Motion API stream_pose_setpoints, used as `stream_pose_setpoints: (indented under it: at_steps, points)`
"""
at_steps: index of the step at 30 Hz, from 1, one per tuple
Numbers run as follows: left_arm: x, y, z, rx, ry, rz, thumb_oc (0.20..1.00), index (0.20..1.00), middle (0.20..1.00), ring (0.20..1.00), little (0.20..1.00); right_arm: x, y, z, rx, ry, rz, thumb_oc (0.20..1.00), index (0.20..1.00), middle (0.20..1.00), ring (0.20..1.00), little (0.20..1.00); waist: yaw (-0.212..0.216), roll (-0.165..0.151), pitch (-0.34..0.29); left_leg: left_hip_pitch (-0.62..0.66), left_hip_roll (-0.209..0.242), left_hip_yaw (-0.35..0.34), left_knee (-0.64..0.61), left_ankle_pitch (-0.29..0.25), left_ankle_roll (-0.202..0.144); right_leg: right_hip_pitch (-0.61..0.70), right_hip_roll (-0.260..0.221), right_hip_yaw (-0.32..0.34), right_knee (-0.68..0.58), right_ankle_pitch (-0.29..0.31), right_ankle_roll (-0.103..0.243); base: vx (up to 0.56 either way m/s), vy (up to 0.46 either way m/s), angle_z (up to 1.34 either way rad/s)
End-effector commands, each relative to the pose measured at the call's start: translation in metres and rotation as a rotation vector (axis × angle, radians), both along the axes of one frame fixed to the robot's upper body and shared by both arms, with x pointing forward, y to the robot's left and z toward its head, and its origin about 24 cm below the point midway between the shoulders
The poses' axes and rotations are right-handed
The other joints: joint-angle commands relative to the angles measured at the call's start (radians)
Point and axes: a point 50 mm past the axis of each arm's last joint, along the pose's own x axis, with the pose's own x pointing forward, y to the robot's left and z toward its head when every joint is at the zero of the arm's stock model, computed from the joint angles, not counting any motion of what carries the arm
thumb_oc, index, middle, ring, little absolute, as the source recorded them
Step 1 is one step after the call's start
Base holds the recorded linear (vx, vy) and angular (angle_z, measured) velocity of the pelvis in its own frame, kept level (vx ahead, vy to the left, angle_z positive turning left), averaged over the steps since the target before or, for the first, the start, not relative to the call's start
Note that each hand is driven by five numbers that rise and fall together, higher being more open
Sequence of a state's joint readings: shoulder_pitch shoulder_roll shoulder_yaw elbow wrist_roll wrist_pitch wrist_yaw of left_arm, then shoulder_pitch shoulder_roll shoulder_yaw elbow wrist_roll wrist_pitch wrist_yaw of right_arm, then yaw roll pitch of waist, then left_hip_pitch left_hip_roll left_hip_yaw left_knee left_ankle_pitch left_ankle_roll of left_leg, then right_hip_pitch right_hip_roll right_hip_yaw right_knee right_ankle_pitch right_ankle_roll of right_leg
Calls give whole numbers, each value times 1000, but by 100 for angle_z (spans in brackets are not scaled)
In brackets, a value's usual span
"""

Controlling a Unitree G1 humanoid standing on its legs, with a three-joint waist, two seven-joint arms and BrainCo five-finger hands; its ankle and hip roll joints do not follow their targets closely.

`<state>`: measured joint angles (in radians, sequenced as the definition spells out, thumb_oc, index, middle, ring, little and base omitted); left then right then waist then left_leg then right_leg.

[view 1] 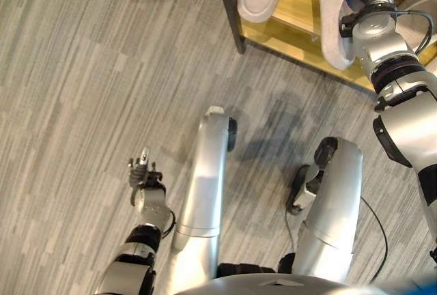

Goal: Arrange the slippers neatly on the shoe rack.

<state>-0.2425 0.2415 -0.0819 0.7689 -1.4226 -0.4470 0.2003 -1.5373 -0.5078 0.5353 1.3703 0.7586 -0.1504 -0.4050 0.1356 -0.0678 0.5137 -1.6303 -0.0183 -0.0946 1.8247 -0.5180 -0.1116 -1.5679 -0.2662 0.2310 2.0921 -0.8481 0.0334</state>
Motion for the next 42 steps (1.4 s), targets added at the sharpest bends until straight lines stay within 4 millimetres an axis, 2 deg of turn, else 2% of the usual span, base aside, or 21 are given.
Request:
stream_pose_setpoints:
  at_steps: [1,4,6,8,10,16,23,25,26,29,30,31,35,36,37,42]
  points:
    - [-16,7,-1,-8,-50,72,1000,1000,1000,1000,1000,-17,6,64,251,-311,114,1000,1000,1000,1000,1000,40,12,6,60,42,-80,42,-141,11,16,21,100,-40,175,-60,38,-7,2]
    - [-16,1,6,-30,-109,68,1000,1000,1000,1000,1000,-16,17,65,305,-343,175,1000,1000,1000,1000,1000,46,11,6,60,45,-78,43,-144,9,17,14,101,-38,175,-60,19,-9,2]
    - [-10,-4,24,7,-200,22,1000,1000,1000,1000,1000,-16,22,67,288,-352,210,1000,1000,1000,1000,1000,48,13,6,60,46,-76,45,-146,7,13,12,105,-31,178,-58,18,-22,5]
    - [-9,-5,32,28,-232,-5,1000,1000,1000,1000,1000,-16,20,65,298,-356,214,1000,1000,1000,1000,1000,49,15,6,60,47,-76,50,-148,5,12,12,111,-20,176,-57,9,-12,2]
    - [-13,-4,31,44,-219,-20,1000,1000,1000,1000,1000,-15,18,62,278,-337,213,1000,1000,1000,1000,1000,49,15,6,60,51,-74,58,-148,4,9,12,114,-9,172,-60,0,0,0]
    - [-25,-8,17,35,-158,-67,1000,1000,1000,1000,1000,-11,33,59,201,-287,227,1000,1000,1000,1000,1000,48,17,6,60,53,-77,85,-153,7,4,20,123,28,163,-70,0,0,0]
    - [-35,-11,10,48,-117,-134,1000,1000,1000,1000,1000,-4,45,44,43,-165,186,1000,1000,1000,1000,1000,45,25,6,60,48,-89,121,-165,11,-1,34,127,69,152,-78,-35,-21,-1]
    - [-33,-12,12,59,-118,-159,1000,1000,1000,1000,1000,-2,47,39,-37,-119,157,1000,1000,1000,1000,1000,44,27,6,60,45,-90,124,-164,11,-1,36,125,72,147,-80,-39,-25,-1]
    - [-33,-13,13,70,-116,-185,1000,1000,1000,1000,1000,1,51,34,-151,-56,124,1000,1000,1000,1000,1000,43,28,6,60,41,-93,134,-169,11,-1,39,123,80,143,-82,-33,-26,-4]
    - [-32,-15,14,71,-122,-202,1000,1000,1000,1000,1000,2,56,31,-190,-35,110,1000,1000,1000,1000,1000,39,27,6,60,42,-91,138,-171,12,-1,40,122,80,142,-83,-24,2,-2]
    - [-31,-18,16,75,-127,-226,1000,1000,1000,1000,1000,4,71,25,-260,-21,107,1000,1000,1000,1000,1000,35,29,6,60,42,-86,141,-177,15,-2,45,122,79,143,-85,0,0,0]
    - [-32,-17,17,74,-132,-223,1000,1000,1000,1000,1000,4,74,23,-294,-9,88,1000,1000,1000,1000,1000,34,31,6,60,40,-87,145,-180,15,-2,48,122,81,143,-85,-38,23,-2]
    - [-32,-20,21,89,-144,-240,1000,1000,1000,1000,1000,5,68,14,-248,22,13,1000,1000,1000,1000,1000,28,46,6,60,38,-84,148,-185,17,-2,53,118,84,139,-84,0,0,0]
    - [-19,-23,30,102,-174,-218,1000,1000,1000,1000,1000,6,79,9,-213,16,41,1000,1000,1000,1000,1000,23,43,6,60,42,-84,150,-187,17,-2,55,115,85,139,-83,-4,35,1]
    - [0,-35,43,100,-229,-257,1000,1000,1000,1000,1000,5,82,8,-149,14,25,1000,1000,1000,1000,1000,13,40,6,60,43,-78,153,-191,18,-2,57,117,89,138,-79,0,0,0]
    - [-1,-44,40,100,-214,-279,1000,1000,1000,1000,1000,3,75,14,-61,-1,-5,1000,1000,1000,1000,1000,11,34,6,60,44,-68,157,-200,17,-2,55,120,95,138,-78,0,0,0]
